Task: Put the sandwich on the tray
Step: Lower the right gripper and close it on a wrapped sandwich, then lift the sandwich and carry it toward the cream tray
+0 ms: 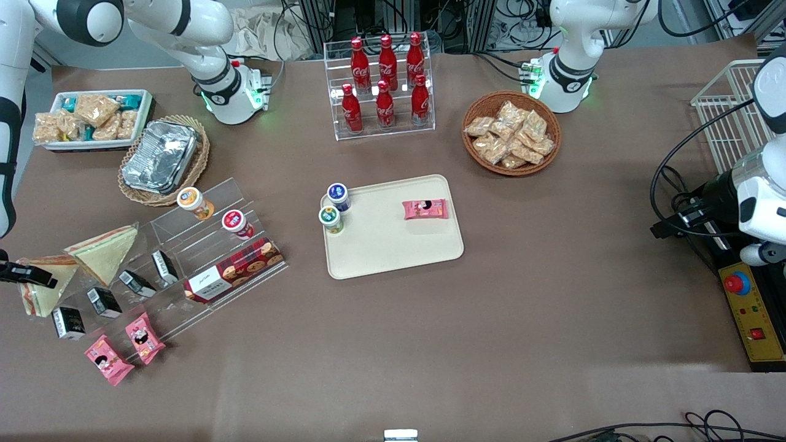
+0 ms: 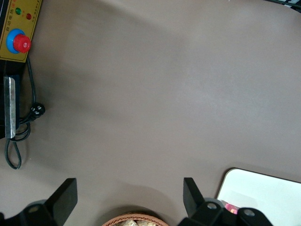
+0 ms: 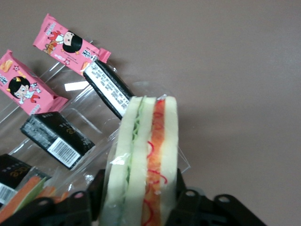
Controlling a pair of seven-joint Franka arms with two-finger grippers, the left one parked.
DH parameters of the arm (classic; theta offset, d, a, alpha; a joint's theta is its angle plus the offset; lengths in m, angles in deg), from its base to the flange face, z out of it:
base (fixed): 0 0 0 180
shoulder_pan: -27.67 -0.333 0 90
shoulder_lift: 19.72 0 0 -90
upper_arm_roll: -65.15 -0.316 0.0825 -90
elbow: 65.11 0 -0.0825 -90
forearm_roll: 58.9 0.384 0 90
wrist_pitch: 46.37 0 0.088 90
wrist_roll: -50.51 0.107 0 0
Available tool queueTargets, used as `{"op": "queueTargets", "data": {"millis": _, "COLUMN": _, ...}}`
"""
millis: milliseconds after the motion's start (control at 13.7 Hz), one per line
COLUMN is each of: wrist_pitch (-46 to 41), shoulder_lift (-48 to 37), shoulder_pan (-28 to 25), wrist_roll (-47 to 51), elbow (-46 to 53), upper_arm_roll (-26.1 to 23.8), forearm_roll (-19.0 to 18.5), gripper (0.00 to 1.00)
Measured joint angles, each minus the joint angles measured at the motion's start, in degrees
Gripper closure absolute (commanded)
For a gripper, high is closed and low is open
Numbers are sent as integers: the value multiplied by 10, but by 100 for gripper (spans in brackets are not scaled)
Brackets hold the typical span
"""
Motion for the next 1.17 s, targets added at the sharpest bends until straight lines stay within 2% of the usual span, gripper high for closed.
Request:
{"op": "queueTargets", "data": {"millis": 365, "wrist_pitch": -5, "shoulder_lift": -1, "shoulder_pan": -1, "wrist_roll": -3, "elbow": 5, "upper_arm_roll": 0, "forearm_roll": 0, "gripper": 100}}
{"op": "queueTargets", "data": {"millis": 511, "wrist_pitch": -40, "shoulder_lift": -8, "shoulder_pan": -2, "wrist_roll": -6, "elbow": 14, "upper_arm_roll": 0, "forearm_roll": -2, "gripper": 100}}
{"op": "queueTargets", "data": {"millis": 949, "wrist_pitch": -177, "shoulder_lift": -74, "shoulder_pan": -10, "wrist_roll": -7, "elbow": 51, "upper_arm_roll": 1, "forearm_roll": -52, "gripper": 100}}
{"op": "queueTargets", "data": {"millis": 1168, "wrist_pitch": -219, "shoulder_lift": -100, "shoulder_pan": -44, "wrist_roll": 56, "elbow": 52, "upper_arm_roll": 0, "forearm_roll": -73, "gripper": 100}}
